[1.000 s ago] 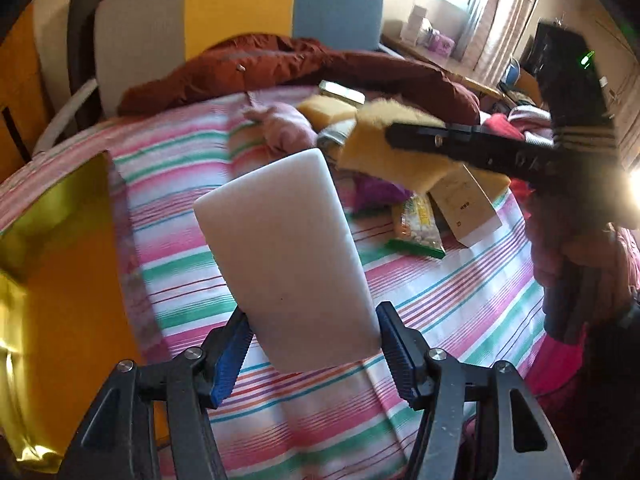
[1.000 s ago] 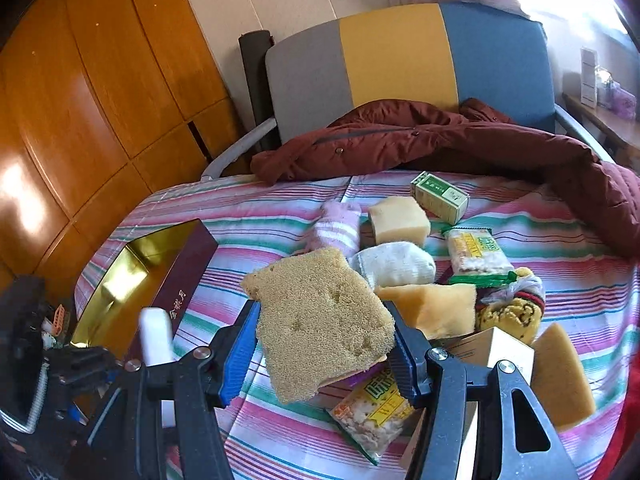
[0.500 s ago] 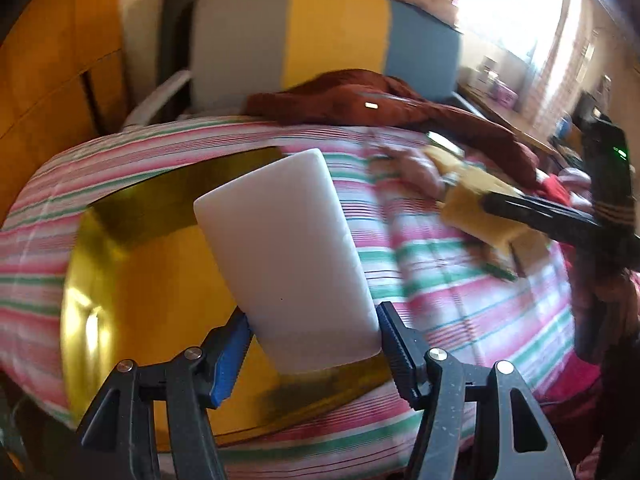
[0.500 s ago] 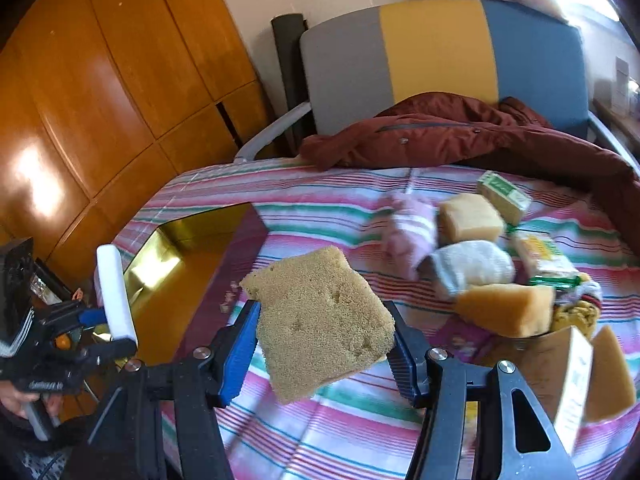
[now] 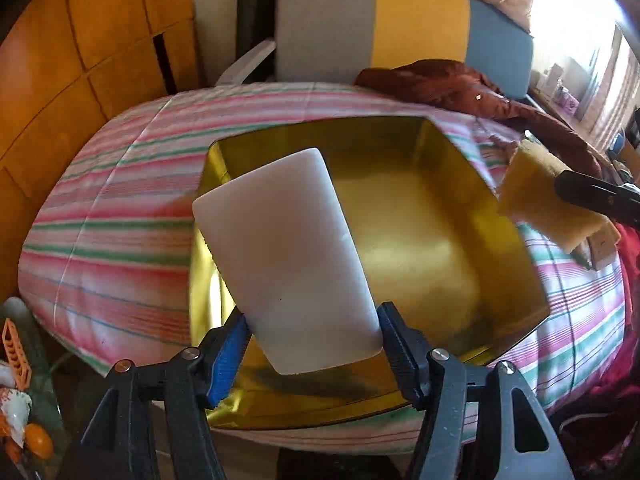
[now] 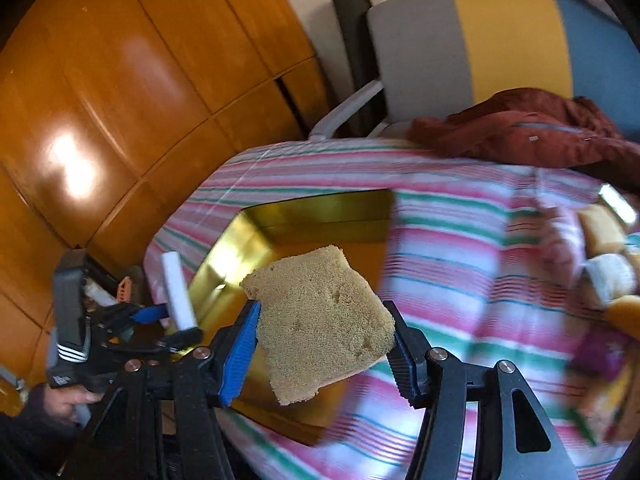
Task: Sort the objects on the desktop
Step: 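Carry both items over the gold tray and open both tools to drop them, then move both open tools back toward the pile of items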
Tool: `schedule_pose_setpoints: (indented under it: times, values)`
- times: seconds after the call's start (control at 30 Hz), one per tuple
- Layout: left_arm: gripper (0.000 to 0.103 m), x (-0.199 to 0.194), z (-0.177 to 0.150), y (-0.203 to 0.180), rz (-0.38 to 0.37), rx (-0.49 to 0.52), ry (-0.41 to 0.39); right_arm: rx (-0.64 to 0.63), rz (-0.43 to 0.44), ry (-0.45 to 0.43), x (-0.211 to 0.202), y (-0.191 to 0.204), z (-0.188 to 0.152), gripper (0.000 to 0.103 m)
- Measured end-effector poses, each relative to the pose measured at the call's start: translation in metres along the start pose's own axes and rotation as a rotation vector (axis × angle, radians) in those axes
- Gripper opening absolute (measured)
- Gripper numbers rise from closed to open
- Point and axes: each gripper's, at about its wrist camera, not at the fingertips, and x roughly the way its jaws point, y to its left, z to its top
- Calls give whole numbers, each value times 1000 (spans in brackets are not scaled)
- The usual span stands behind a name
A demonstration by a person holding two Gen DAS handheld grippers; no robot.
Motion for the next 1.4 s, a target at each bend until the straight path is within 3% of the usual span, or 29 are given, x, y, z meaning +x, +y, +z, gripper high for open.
schedule_pose_setpoints:
  times: [0.3, 0.53, 0.6, 0.8, 0.93, 1.4]
  values:
    - [69, 1, -8, 13, 48, 59, 8, 106, 64, 69, 64, 44, -10, 61]
    - [74, -5, -18, 22, 43, 66, 18, 191, 158, 124, 90, 59, -22, 76]
    - [75, -7, -19, 28, 36, 38, 8, 192, 175, 135, 94, 64, -26, 83]
    - [73, -19, -19, 56, -4, -131, -44, 199, 182, 128, 91, 66, -33, 83]
    - [73, -31, -17, 61, -50, -202, -109, 208, 165, 101, 82, 61, -33, 83]
    - [73, -34, -7, 25, -141, -176, -151, 184, 2, -30, 34, 28, -34, 90]
